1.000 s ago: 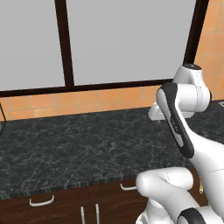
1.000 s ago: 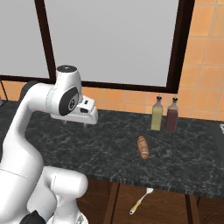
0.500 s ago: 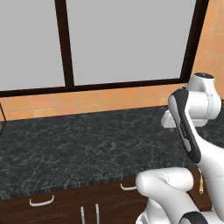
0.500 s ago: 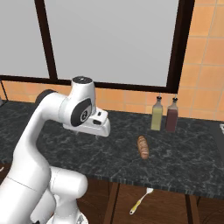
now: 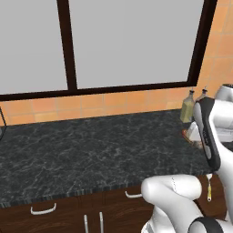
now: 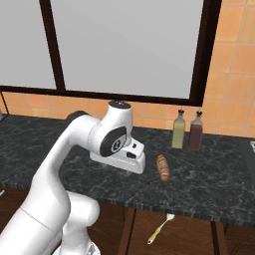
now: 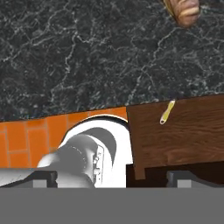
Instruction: Pick the dish brush from the drawer and place it on the counter.
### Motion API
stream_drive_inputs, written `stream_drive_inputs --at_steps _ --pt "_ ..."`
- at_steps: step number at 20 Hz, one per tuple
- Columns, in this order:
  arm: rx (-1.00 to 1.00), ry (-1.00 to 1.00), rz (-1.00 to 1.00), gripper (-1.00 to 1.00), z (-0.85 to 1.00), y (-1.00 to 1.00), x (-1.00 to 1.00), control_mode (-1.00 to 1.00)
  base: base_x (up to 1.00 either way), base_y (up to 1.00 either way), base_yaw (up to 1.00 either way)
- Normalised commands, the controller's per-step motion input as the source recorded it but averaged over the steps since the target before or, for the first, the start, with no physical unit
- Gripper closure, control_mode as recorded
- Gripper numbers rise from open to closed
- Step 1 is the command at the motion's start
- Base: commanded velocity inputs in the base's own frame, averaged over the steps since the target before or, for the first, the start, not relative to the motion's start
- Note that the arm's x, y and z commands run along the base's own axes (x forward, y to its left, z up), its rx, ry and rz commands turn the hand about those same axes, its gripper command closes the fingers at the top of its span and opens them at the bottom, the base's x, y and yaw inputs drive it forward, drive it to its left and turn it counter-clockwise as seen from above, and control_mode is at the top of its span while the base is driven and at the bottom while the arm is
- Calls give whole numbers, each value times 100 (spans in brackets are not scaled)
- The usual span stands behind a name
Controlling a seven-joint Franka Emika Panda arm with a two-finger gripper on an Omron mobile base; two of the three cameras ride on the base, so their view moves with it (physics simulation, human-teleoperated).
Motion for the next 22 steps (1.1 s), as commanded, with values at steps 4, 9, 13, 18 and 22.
stream_drive_inputs --at_steps 4,9,13,18,22 --pt "3 7 -7 -100 -43 -67 -21 -100 0 0 0" --pt "2 4 -5 -100 -75 -72 -10 -100 0 0 0" --pt "6 -5 0 -100 -72 -72 -25 -100 0 0 0" --pt "5 -5 0 -100 -46 -50 -45 -100 0 0 0" --pt "-2 1 0 -100 -71 -5 -21 -100 0 0 0"
